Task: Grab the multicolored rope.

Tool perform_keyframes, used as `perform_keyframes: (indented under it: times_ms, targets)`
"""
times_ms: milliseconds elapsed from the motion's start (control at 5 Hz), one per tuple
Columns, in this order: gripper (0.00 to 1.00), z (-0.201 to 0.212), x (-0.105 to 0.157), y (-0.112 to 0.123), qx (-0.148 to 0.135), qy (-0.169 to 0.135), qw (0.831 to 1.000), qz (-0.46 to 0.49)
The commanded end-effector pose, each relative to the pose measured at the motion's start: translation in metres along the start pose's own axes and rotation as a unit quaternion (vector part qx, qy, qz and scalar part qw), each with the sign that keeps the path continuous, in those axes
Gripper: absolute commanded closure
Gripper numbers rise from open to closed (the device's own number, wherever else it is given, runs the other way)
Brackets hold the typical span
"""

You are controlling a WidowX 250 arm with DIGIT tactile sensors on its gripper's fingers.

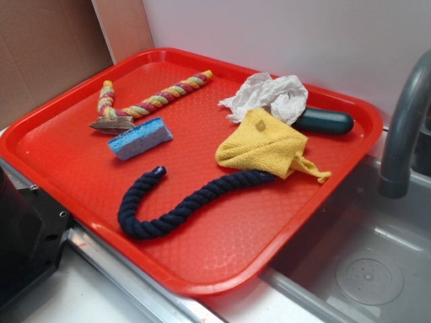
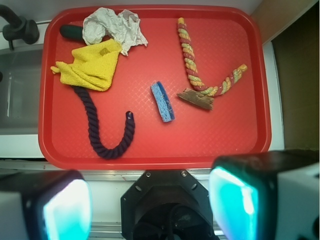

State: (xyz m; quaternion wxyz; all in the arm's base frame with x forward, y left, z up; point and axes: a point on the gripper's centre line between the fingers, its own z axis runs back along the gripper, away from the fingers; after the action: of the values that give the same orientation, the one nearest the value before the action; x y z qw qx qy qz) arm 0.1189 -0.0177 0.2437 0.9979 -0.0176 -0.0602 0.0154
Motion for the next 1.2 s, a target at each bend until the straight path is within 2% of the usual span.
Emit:
perform_keyframes:
  times_ms: [0, 200, 400, 600, 800, 1000]
  targets:
    - [0.00, 0.000, 0.000, 0.000, 0.000, 0.000, 1.000, 0.000]
    - [0.00, -0.054, 0.045, 0.050, 0.082, 0.026, 0.994, 0.061]
    - [0.00, -0.104, 0.086, 0.089, 0.120, 0.023, 0.987, 0.103]
    - [0.00, -0.154, 0.126, 0.104, 0.120, -0.002, 0.987, 0.109]
    - [0.00, -0.176, 0.139, 0.101, 0.124, -0.055, 0.986, 0.101]
    - [0.00, -0.182, 0.128, 0.096, 0.110, -0.085, 0.986, 0.094]
